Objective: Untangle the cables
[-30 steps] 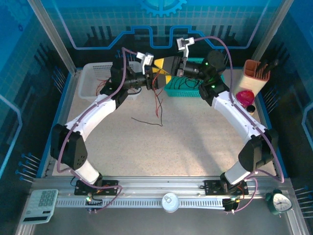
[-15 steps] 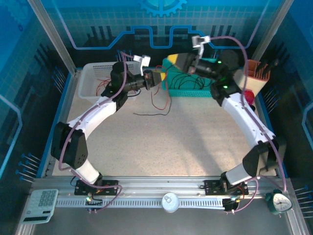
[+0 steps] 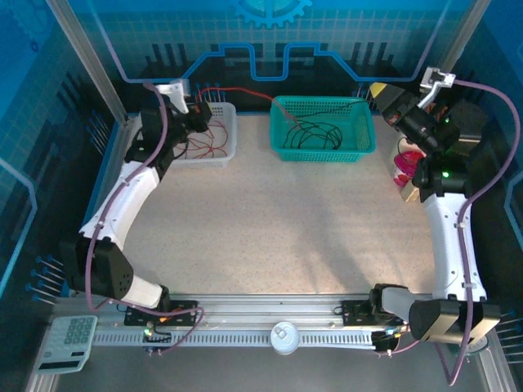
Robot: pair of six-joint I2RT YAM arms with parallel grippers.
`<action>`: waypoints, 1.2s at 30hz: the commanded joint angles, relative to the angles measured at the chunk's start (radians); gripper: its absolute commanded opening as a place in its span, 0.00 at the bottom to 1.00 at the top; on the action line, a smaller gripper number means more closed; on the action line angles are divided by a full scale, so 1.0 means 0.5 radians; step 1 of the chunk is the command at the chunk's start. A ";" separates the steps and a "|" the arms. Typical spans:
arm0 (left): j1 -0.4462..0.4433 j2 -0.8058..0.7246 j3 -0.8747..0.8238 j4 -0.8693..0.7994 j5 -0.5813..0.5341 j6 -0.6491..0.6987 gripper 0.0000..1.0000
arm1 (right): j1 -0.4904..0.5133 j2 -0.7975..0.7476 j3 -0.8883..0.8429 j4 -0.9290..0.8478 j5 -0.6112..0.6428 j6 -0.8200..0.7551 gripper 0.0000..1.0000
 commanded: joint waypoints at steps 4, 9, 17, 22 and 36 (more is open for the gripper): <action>0.213 0.172 0.383 -0.343 -0.319 0.086 0.00 | -0.173 -0.112 -0.067 -0.246 0.143 -0.092 0.00; 0.322 0.332 0.594 -0.349 -0.295 0.051 0.00 | -0.205 -0.146 -0.049 -0.325 0.127 -0.142 0.00; 0.394 0.568 0.874 -0.367 -0.278 0.077 0.00 | -0.236 -0.179 0.015 -0.432 0.078 -0.205 0.00; 0.428 0.680 0.979 -0.377 -0.281 0.086 0.00 | -0.237 -0.203 0.054 -0.499 0.067 -0.250 0.00; 0.468 0.804 0.695 -0.299 -0.456 0.265 0.00 | 0.250 0.119 0.321 -0.376 0.403 -0.393 0.00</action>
